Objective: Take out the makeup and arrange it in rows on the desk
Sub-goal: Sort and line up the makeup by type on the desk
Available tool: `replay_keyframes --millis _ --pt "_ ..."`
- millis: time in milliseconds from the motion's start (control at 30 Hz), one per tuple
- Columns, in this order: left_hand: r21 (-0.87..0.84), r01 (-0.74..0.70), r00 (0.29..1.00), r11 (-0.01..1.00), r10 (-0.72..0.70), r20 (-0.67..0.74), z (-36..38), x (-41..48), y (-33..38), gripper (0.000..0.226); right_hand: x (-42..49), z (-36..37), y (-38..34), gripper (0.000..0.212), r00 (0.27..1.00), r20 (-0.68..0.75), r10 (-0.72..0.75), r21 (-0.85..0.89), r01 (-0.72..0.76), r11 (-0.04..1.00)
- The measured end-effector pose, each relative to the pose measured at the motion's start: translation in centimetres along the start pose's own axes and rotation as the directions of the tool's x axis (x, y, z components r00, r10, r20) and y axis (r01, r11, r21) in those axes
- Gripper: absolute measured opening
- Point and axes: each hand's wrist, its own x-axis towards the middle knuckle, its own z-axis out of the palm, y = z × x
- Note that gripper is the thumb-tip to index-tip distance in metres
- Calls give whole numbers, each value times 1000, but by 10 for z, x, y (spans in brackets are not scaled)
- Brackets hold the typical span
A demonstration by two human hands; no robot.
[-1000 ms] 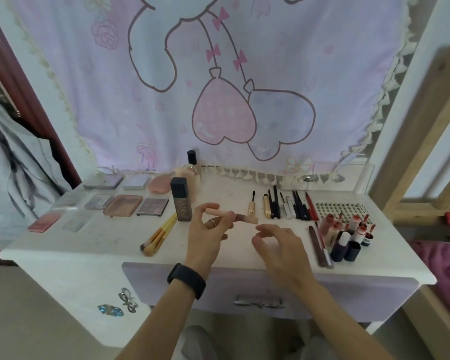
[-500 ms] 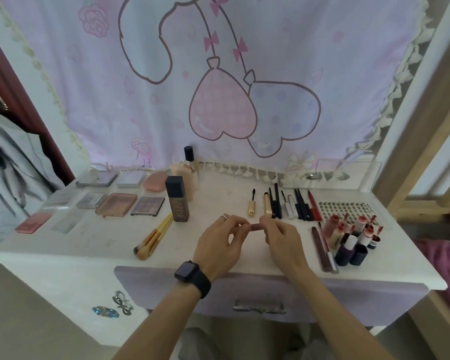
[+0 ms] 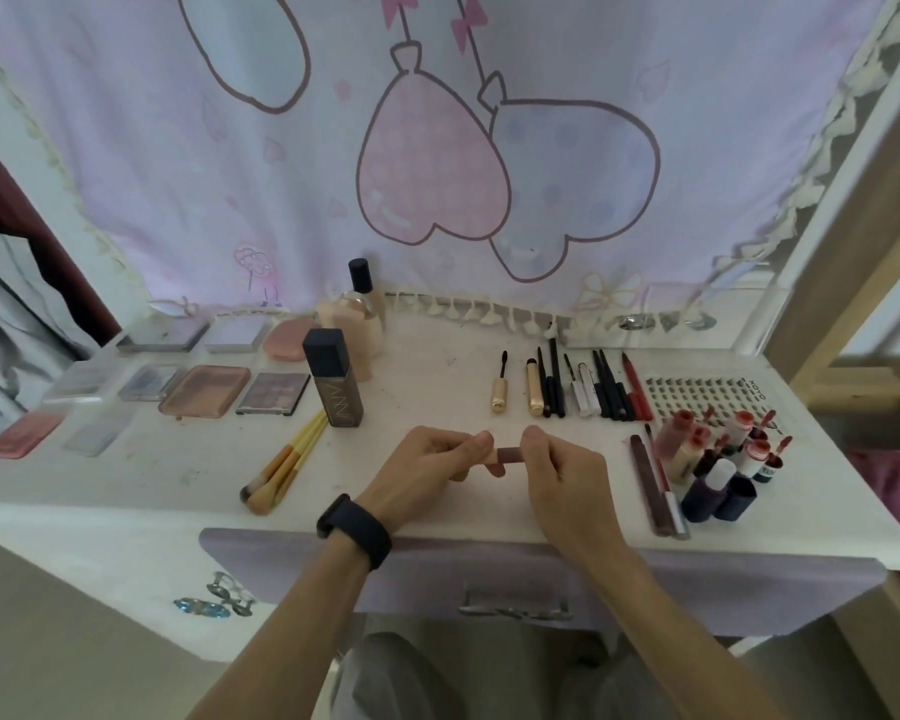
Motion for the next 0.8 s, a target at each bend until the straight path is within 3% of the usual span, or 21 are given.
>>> replay_keyframes --millis 133,233,300,400,467,533,600,800 --pt "107 -90 992 990 99 -78 8 -7 -5 39 2 -1 -9 49 998 -17 55 -9 -56 998" --pt "397 -129 965 909 207 -161 18 -17 -9 46 6 0 -20 57 990 26 140 -49 -139 989" --pt "503 -71 971 861 176 -163 18 -24 -2 47 4 1 -23 52 984 49 170 -19 -169 985" --pt "351 36 995 936 -3 -96 11 -34 10 52 -10 -1 -30 52 991 41 127 19 -128 992" --pt "200 81 996 976 -86 18 8 -43 18 59 -20 -3 -37 57 1000 4 -4 -11 4 1000" --pt "62 95 990 994 -101 95 6 -52 25 67 -26 -7 -45 59 985 -23 -172 -72 170 983" --pt "36 45 996 998 -47 72 4 -58 30 64 -28 -14 -50 56 967 -11 -255 -87 253 963" --pt "292 -226 970 929 241 -17 4 -71 38 11 -32 -42 -49 53 997 65 40 -54 -36 998"
